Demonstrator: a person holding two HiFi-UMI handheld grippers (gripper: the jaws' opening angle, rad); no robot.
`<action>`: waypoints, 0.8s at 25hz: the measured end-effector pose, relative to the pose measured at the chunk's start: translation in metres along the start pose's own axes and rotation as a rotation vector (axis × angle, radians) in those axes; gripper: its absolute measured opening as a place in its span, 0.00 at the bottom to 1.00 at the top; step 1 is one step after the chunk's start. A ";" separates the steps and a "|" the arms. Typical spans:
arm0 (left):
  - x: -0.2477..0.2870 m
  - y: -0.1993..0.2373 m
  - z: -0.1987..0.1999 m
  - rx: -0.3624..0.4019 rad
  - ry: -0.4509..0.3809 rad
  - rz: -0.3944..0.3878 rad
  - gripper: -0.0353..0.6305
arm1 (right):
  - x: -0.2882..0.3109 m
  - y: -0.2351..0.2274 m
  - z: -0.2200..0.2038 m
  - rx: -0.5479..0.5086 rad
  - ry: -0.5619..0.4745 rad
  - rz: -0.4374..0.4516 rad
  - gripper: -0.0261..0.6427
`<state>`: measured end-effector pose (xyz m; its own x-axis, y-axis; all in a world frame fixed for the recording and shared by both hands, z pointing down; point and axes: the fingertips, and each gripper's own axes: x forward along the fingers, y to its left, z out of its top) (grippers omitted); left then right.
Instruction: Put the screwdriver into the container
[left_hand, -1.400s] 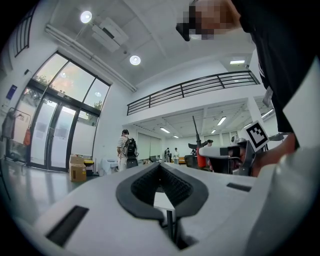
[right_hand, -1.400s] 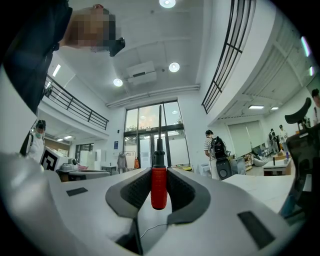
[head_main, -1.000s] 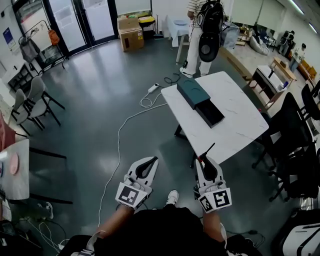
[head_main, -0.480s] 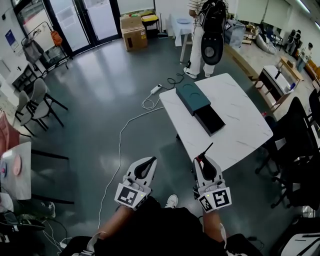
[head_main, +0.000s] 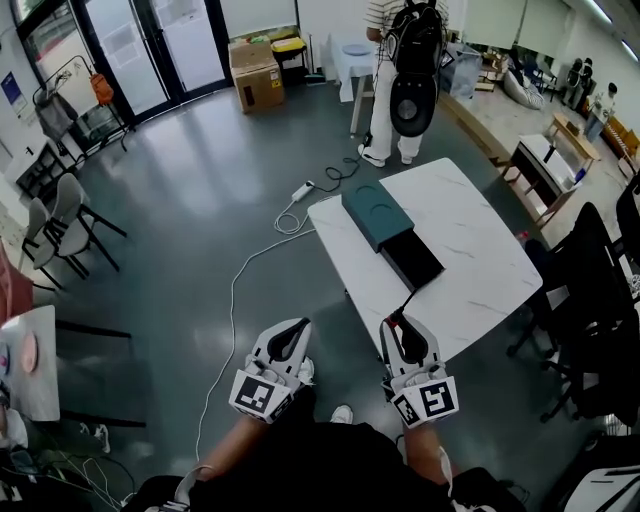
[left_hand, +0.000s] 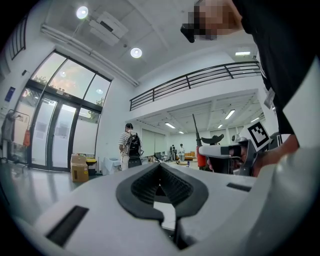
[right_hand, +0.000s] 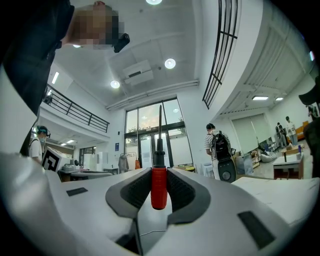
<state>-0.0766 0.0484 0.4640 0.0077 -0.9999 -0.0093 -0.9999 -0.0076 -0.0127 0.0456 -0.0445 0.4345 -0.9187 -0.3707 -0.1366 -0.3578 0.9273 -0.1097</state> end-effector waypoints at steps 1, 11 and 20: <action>0.005 0.005 0.000 0.000 -0.002 -0.008 0.06 | 0.006 -0.001 0.000 -0.005 0.001 -0.005 0.20; 0.063 0.075 0.014 -0.011 0.002 -0.071 0.06 | 0.080 -0.021 0.004 -0.049 -0.001 -0.103 0.20; 0.092 0.131 0.014 -0.032 -0.018 -0.178 0.06 | 0.128 -0.018 0.007 -0.068 -0.006 -0.212 0.20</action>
<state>-0.2070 -0.0440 0.4479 0.1844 -0.9825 -0.0274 -0.9826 -0.1849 0.0165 -0.0646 -0.1095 0.4122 -0.8210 -0.5575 -0.1234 -0.5531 0.8301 -0.0703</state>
